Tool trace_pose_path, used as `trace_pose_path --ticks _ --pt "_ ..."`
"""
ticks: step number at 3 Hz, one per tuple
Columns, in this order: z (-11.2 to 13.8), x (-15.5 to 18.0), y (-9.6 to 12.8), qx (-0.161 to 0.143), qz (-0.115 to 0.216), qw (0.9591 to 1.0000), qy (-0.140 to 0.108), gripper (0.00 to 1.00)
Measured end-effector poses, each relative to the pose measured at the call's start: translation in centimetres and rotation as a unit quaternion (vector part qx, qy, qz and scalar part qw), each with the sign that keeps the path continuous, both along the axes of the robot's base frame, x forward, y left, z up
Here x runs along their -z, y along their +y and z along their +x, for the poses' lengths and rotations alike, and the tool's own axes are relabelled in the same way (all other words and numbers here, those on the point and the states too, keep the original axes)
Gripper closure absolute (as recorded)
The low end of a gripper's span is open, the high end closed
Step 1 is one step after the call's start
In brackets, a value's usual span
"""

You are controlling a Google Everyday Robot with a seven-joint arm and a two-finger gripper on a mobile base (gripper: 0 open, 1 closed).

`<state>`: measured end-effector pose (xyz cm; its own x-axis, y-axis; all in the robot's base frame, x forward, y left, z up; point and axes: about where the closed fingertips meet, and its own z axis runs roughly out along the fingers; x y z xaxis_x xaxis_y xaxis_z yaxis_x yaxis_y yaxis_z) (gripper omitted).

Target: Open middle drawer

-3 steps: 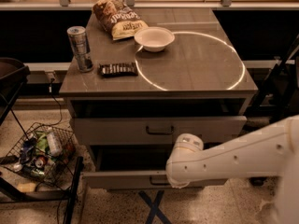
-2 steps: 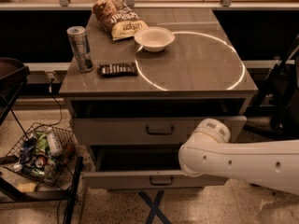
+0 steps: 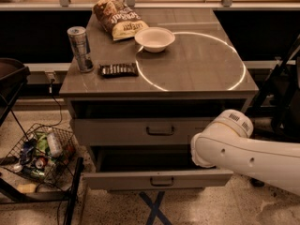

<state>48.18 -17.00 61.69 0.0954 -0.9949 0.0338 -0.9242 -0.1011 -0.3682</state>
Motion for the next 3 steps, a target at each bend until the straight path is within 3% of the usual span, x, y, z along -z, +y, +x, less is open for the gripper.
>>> trace_pose_path --ticks 3 --pt "3.0 6.3 -4.0 0.002 0.023 0.9996 -0.018 1.0"
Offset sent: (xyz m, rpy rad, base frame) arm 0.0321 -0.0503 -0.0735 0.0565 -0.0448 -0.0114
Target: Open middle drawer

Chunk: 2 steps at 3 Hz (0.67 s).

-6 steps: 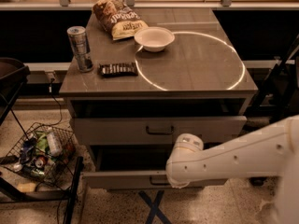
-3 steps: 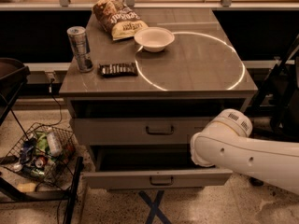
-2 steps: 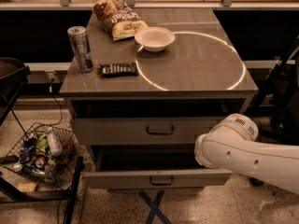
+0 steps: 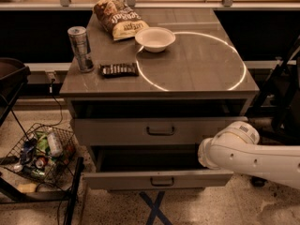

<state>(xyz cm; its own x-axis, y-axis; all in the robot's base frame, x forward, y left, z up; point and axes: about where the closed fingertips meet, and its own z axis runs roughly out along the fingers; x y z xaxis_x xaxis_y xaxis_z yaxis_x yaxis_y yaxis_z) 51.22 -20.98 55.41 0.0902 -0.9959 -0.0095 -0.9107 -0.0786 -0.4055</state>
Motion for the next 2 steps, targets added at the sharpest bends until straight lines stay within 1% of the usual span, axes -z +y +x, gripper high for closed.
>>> trace_pose_path --ticks 2 --pt "2.1 4.9 -0.1 -0.007 0.006 0.9998 0.016 1.0"
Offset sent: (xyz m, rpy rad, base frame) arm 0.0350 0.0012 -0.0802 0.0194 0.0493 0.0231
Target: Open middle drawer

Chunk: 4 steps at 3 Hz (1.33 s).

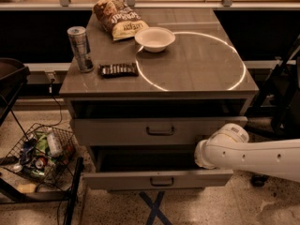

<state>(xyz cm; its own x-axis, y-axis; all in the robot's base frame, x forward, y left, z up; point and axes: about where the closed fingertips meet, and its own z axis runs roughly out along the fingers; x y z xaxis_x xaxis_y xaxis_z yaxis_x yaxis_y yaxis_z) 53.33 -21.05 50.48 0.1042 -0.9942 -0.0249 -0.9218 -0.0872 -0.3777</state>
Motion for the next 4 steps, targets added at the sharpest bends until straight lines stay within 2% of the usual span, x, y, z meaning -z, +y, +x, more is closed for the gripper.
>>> trace_pose_path --ticks 2,4 --pt "0.8 3.6 0.6 -0.002 0.02 0.9998 0.006 1.0" --pt "0.6 6.8 1.4 -0.003 0.048 0.9987 0.014 1.0"
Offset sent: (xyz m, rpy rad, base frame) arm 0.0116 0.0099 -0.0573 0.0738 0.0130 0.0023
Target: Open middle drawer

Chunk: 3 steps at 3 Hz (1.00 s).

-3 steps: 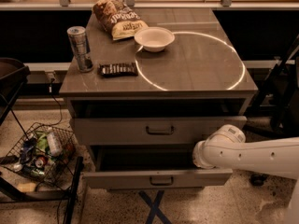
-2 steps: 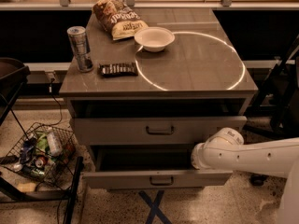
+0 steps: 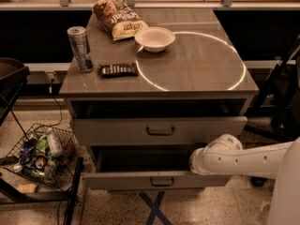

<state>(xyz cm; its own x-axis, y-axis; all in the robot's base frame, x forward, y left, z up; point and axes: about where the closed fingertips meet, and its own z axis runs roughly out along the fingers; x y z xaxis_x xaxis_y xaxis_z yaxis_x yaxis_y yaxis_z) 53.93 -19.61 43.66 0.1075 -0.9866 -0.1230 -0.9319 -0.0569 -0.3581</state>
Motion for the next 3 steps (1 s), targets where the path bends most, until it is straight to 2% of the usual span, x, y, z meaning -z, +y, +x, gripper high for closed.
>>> trace_pose_path --ticks 1,2,3 --pt "0.0 0.9 0.2 0.0 0.008 1.0 0.001 1.0" --pt "-0.3 1.7 0.6 -0.004 0.003 0.9998 0.017 1.0" --pt "-2.4 3.8 2.5 -0.033 -0.021 0.9943 0.099 1.0"
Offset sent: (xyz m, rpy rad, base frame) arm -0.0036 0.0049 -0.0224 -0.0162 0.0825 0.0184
